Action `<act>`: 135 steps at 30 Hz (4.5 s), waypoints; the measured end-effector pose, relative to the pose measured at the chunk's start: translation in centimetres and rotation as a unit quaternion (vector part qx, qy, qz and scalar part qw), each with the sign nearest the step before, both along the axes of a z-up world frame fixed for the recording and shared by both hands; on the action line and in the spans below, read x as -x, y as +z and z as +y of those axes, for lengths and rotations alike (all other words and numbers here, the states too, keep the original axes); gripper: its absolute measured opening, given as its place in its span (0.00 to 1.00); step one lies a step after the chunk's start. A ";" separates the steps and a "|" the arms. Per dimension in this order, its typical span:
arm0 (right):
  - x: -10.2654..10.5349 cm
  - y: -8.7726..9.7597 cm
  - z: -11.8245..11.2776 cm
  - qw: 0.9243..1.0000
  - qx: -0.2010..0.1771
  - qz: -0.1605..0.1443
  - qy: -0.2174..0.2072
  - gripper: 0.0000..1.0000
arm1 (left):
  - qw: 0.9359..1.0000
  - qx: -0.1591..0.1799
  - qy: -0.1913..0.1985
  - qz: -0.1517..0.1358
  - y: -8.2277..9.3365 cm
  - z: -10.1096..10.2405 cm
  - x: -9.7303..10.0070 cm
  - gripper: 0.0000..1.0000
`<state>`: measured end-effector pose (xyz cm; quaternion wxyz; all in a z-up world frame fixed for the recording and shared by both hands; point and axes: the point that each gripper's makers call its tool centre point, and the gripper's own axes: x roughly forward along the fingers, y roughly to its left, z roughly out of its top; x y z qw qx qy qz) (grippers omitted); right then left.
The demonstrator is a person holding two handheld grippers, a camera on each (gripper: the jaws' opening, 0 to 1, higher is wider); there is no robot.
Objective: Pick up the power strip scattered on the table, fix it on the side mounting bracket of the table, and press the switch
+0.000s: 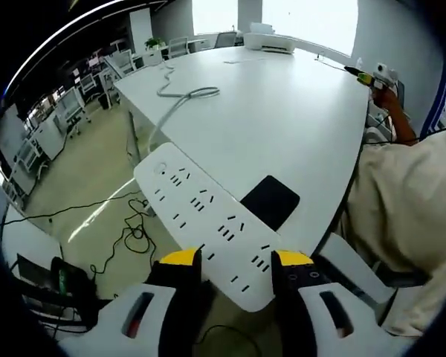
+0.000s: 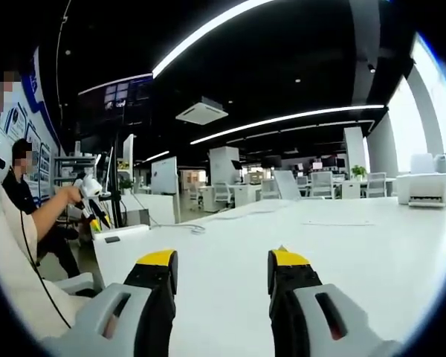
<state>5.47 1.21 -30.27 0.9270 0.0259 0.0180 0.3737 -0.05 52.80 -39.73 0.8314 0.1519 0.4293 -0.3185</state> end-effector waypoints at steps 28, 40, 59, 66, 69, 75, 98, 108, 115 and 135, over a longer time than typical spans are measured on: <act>-0.1 -0.3 0.2 1.000 -0.004 0.003 0.006 0.43 | 0.999 -0.009 -0.013 0.046 -0.3 -0.1 -0.1 0.44; -0.1 -0.6 0.5 1.000 -0.008 0.003 0.010 0.42 | 0.996 -0.028 -0.033 0.084 -0.5 -0.4 -0.4 0.44; -0.5 -0.2 -1.4 1.000 -0.022 -0.009 -0.007 0.44 | 0.992 -0.051 -0.034 0.111 -0.6 -0.5 -0.3 0.44; -0.6 0.5 -1.7 1.000 -0.016 -0.017 -0.017 0.42 | 0.990 -0.066 -0.037 0.122 -0.7 -0.6 -0.3 0.44; -0.8 0.5 -1.5 1.000 -0.012 -0.018 -0.019 0.42 | 0.990 -0.066 -0.039 0.121 -0.7 -0.5 -0.2 0.44; -0.8 0.2 -0.9 1.000 0.001 -0.016 -0.021 0.39 | 0.988 -0.073 -0.038 0.131 -0.7 -0.7 -0.3 0.44; 0.1 1.1 0.3 1.000 -0.003 -0.020 -0.003 0.17 | 0.985 -0.089 -0.042 0.145 -0.7 -0.5 -0.3 0.44; 0.1 0.9 -0.2 1.000 0.006 -0.017 -0.018 0.03 | 0.983 -0.097 -0.045 0.151 -0.7 -0.6 -0.2 0.44; 0.3 1.1 -0.3 1.000 0.007 -0.020 -0.018 0.01 | 0.982 -0.099 -0.045 0.153 -0.8 -0.5 -0.3 0.44; 0.6 1.5 -0.6 0.999 0.017 -0.028 -0.026 0.00 | 0.982 -0.099 -0.045 0.154 -0.7 -0.5 -0.3 0.44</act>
